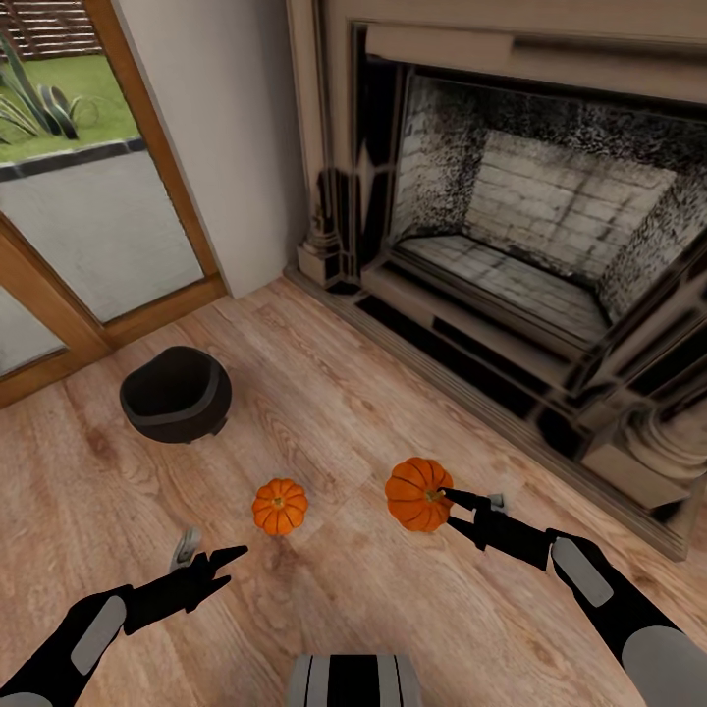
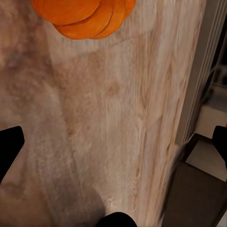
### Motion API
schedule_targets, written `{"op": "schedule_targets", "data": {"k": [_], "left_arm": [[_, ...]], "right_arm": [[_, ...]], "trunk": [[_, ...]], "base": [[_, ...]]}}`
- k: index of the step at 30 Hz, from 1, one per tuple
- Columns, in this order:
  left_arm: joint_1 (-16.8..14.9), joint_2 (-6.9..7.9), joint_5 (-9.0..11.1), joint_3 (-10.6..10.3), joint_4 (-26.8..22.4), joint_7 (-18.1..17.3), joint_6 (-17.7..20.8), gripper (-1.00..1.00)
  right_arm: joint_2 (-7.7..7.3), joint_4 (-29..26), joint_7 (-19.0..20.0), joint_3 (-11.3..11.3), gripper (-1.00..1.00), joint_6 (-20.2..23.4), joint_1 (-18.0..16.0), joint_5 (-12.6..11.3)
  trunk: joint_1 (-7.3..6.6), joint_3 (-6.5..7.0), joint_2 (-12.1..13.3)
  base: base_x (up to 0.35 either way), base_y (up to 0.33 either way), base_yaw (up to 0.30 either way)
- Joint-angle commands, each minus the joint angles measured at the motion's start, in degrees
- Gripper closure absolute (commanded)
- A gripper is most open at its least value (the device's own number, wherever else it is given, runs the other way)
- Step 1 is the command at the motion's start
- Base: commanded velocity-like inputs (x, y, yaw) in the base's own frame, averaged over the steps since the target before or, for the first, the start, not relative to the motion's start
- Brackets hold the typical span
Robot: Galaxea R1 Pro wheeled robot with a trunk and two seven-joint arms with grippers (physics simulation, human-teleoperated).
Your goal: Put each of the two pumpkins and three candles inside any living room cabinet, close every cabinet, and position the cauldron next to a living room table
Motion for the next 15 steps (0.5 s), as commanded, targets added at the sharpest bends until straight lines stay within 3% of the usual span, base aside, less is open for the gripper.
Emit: {"op": "schedule_targets", "data": {"k": [1,15], "left_arm": [[-0.02,-0.01,0.13,0.09,0.01,-0.07,0.34,-1.0],[0.0,0.08,0.08,0.08,0.01,0.0,0.34,-1.0]], "right_arm": [[-0.06,0.0,-0.08,0.18,1.0,0.25,-0.04,-0.46],[-0.06,-0.03,-0.08,0.18,1.0,0.25,-0.04,-0.46]], "trunk": [[0.01,-0.04,-0.01],[0.01,-0.04,-0.01]], "base": [[0.22,0.086,0.0],[0.135,0.048,0.0]]}}
